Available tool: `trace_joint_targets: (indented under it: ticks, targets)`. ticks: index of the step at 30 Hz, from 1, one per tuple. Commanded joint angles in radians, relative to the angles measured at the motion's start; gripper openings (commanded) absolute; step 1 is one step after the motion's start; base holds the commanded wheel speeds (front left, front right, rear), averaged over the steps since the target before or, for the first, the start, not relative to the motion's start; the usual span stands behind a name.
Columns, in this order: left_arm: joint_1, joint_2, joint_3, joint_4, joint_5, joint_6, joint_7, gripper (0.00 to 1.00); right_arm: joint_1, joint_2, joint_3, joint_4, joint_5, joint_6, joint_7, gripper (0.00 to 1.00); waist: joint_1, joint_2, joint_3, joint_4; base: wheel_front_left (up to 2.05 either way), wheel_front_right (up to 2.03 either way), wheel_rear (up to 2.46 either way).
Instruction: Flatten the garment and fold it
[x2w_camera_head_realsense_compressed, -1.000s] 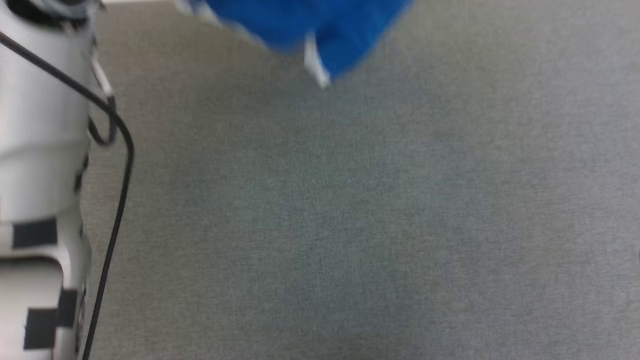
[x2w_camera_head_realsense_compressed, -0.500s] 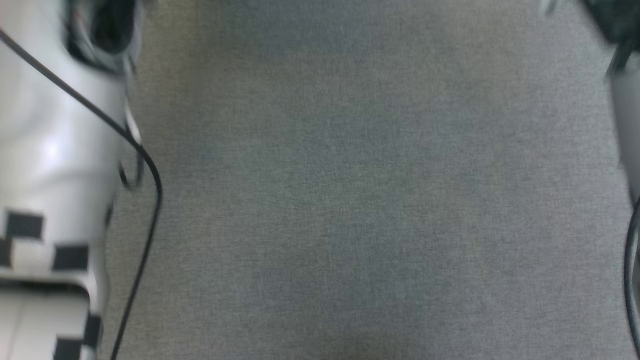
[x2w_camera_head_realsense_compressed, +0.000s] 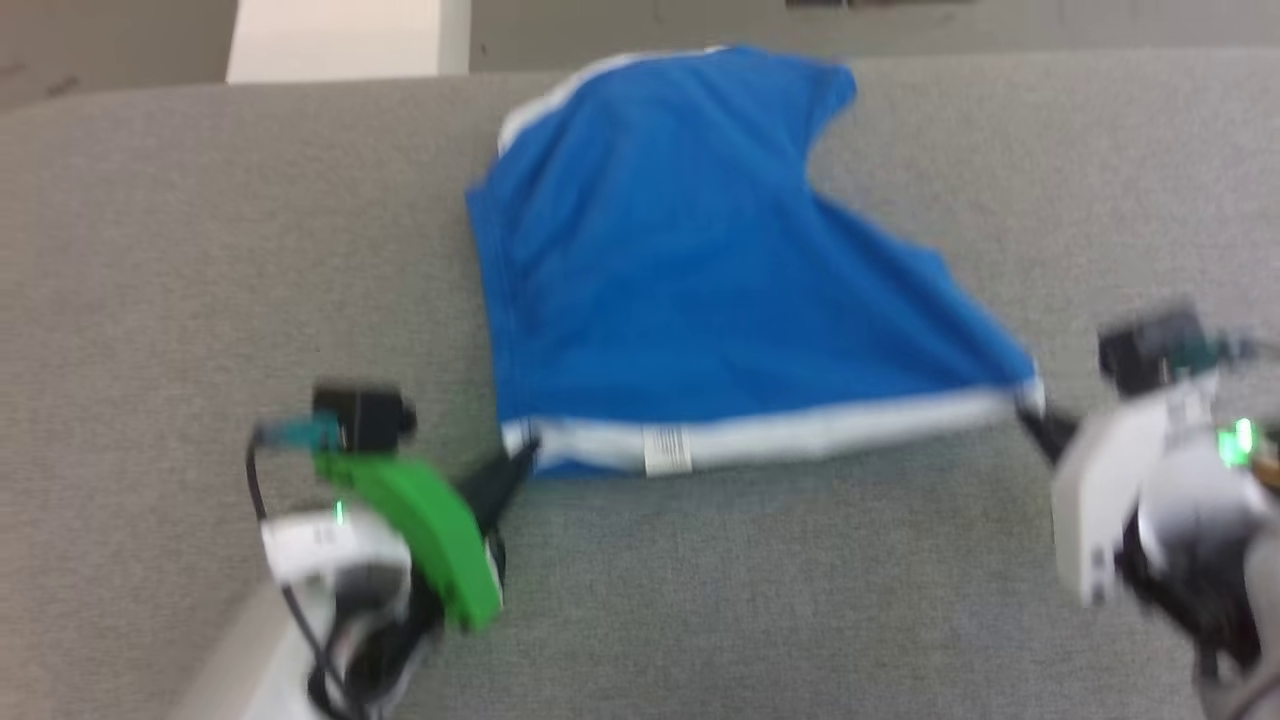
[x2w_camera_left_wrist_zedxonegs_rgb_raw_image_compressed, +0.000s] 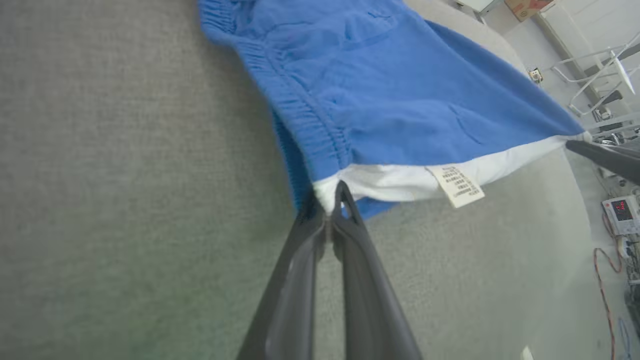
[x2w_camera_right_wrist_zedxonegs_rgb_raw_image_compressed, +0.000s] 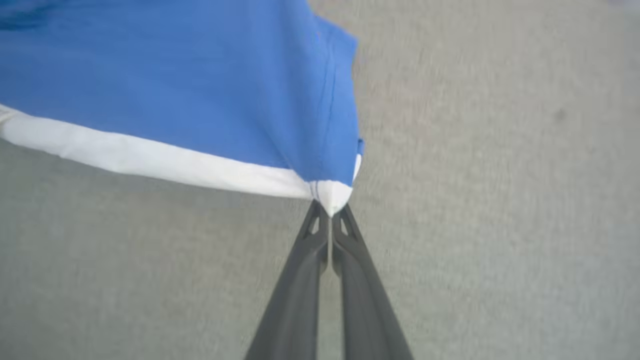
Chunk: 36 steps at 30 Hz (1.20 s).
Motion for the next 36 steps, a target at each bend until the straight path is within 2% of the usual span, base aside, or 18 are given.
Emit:
trace_joint_targets:
  ticks: [1, 6, 10, 14, 17, 21, 26, 30, 36]
  targets:
    - [0.062, 0.018, -0.001, -0.038, -0.013, 0.023, 0.009, 0.0, 0.073, 0.021, -0.028, -0.034, -0.002, -0.002, 0.028, 0.0, 0.0001, 0.0, -0.059, 0.025, 0.0, 0.0, 0.0]
    - [0.264, 0.06, -0.003, -0.17, -0.029, 0.112, 0.035, 0.0, 0.329, 0.111, -0.129, -0.152, -0.028, -0.002, 0.129, 0.0, 0.0001, 0.0, -0.096, 0.044, 0.0, 0.0, 0.0]
    - [0.393, 0.091, -0.003, -0.272, -0.046, 0.167, 0.056, 0.0, 0.491, 0.179, -0.187, -0.231, -0.049, -0.002, 0.204, 0.0, 0.0001, 0.0, -0.109, 0.057, 0.0, 0.0, 0.0]
    - [0.482, 0.125, -0.006, -0.367, -0.054, 0.202, 0.082, 0.0, 0.592, 0.209, -0.233, -0.31, -0.056, -0.002, 0.268, 0.0, 0.0001, 0.0, -0.116, 0.071, 0.0, 0.0, 0.0]
    - [0.505, 0.127, -0.006, -0.432, -0.057, 0.21, 0.079, 0.0, 0.607, 0.215, -0.253, -0.376, -0.061, -0.002, 0.279, 0.0, 0.0001, 0.0, -0.119, 0.079, 0.0, 0.0, 0.0]
    - [0.462, 0.095, -0.019, -0.472, -0.06, 0.191, 0.068, 0.0, 0.551, 0.193, -0.239, -0.436, -0.07, -0.002, 0.268, 0.0, 0.0001, 0.0, -0.121, 0.093, 0.0, 0.0, 0.0]
    - [0.339, 0.031, -0.042, -0.448, -0.059, 0.155, 0.063, 0.0, 0.387, 0.112, -0.177, -0.422, -0.079, -0.002, 0.256, 0.0, 0.0001, 0.0, -0.117, 0.104, 0.0, 0.0, 0.0]
    - [0.219, -0.028, -0.045, -0.385, -0.047, 0.131, 0.042, 0.0, 0.207, 0.036, -0.122, -0.339, -0.061, -0.002, 0.231, 0.0, 0.0001, 0.0, -0.092, 0.125, 0.0, 0.0, 0.0]
    - [0.078, -0.118, -0.018, -0.256, -0.047, 0.107, -0.028, 0.0, -0.056, -0.033, -0.045, -0.166, -0.046, -0.002, 0.156, 0.0, 0.0001, 0.0, -0.032, 0.16, 0.0, 0.0, 0.0]
